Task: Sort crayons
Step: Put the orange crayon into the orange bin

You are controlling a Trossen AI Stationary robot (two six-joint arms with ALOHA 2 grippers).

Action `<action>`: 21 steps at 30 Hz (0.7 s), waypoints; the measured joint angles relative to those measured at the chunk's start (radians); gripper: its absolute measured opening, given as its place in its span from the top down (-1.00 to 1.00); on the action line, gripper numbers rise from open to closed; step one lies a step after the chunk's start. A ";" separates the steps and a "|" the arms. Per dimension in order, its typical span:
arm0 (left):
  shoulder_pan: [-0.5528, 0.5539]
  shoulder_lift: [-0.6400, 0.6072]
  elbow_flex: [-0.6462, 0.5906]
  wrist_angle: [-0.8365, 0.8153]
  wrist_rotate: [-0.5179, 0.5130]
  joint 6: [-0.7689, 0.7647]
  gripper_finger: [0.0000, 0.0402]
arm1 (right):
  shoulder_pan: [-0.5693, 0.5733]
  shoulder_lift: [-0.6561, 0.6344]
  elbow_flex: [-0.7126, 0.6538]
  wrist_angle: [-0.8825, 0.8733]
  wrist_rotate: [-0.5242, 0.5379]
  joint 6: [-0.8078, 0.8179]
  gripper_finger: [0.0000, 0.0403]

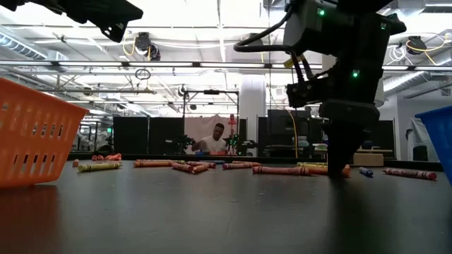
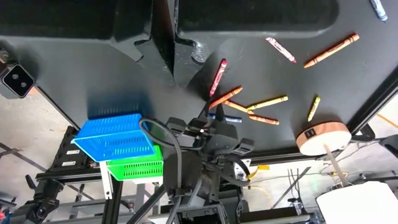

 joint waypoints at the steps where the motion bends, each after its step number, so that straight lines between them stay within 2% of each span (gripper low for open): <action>1: 0.000 0.000 0.000 -0.001 0.000 0.000 1.00 | 0.000 0.000 0.000 0.001 -0.002 0.001 0.58; 6: 0.000 0.000 0.000 -0.002 0.000 0.001 1.00 | 0.001 -0.002 -0.001 0.003 -0.007 0.001 0.90; 8: 0.000 0.000 0.000 -0.002 0.000 0.001 1.00 | 0.001 -0.002 -0.002 0.003 -0.007 -0.001 0.96; 17: 0.000 0.000 0.000 -0.004 0.000 -0.001 1.00 | 0.002 -0.034 -0.003 0.012 -0.001 0.038 0.97; 21: 0.000 0.008 0.000 -0.005 -0.010 0.013 1.00 | 0.014 -0.082 -0.009 0.010 0.045 0.046 0.99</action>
